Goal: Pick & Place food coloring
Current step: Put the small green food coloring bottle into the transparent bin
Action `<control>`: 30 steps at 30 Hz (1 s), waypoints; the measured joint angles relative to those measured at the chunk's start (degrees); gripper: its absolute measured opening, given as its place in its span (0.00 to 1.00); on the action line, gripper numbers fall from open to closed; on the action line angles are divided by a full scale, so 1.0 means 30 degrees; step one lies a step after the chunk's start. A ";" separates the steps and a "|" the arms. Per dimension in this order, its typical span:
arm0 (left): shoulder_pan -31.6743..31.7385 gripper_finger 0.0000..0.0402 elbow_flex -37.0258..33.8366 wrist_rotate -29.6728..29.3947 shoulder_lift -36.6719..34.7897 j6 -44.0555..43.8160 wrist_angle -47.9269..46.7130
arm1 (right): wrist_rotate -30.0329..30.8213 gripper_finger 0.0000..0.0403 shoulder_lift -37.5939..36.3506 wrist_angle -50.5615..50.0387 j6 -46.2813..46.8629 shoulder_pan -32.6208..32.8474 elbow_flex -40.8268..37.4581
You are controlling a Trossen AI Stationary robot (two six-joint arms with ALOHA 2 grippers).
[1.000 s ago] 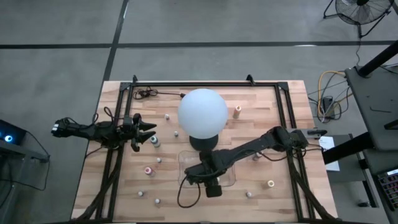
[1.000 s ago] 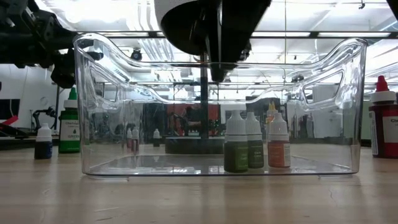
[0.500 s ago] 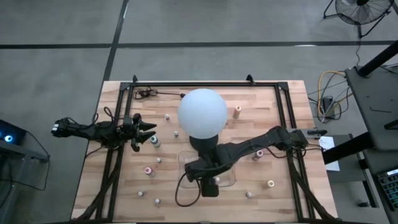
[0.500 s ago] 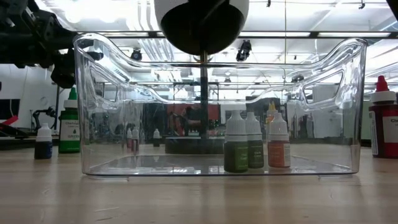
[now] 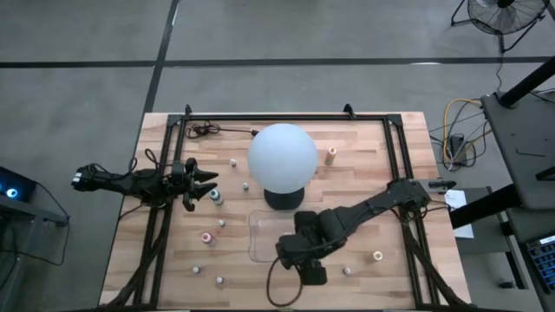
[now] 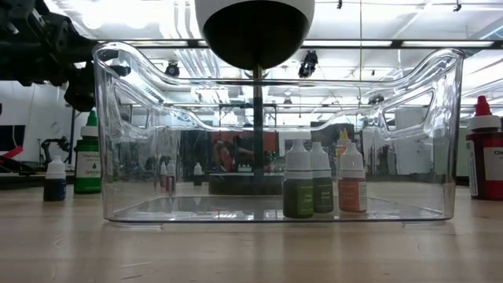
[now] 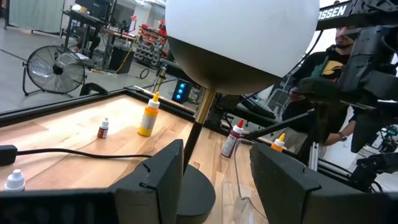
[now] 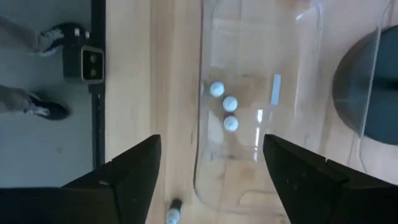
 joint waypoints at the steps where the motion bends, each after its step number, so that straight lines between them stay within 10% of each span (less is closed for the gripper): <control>1: 0.0000 0.40 0.0000 0.0003 -0.0001 0.0006 0.0001 | -0.0009 0.70 -0.0138 0.0025 0.0001 0.0163 -0.0190; 30: 0.0000 0.40 0.0000 -0.0005 -0.0004 0.0000 0.0029 | 0.0702 0.73 -0.8480 0.7635 0.3664 0.5208 -1.6990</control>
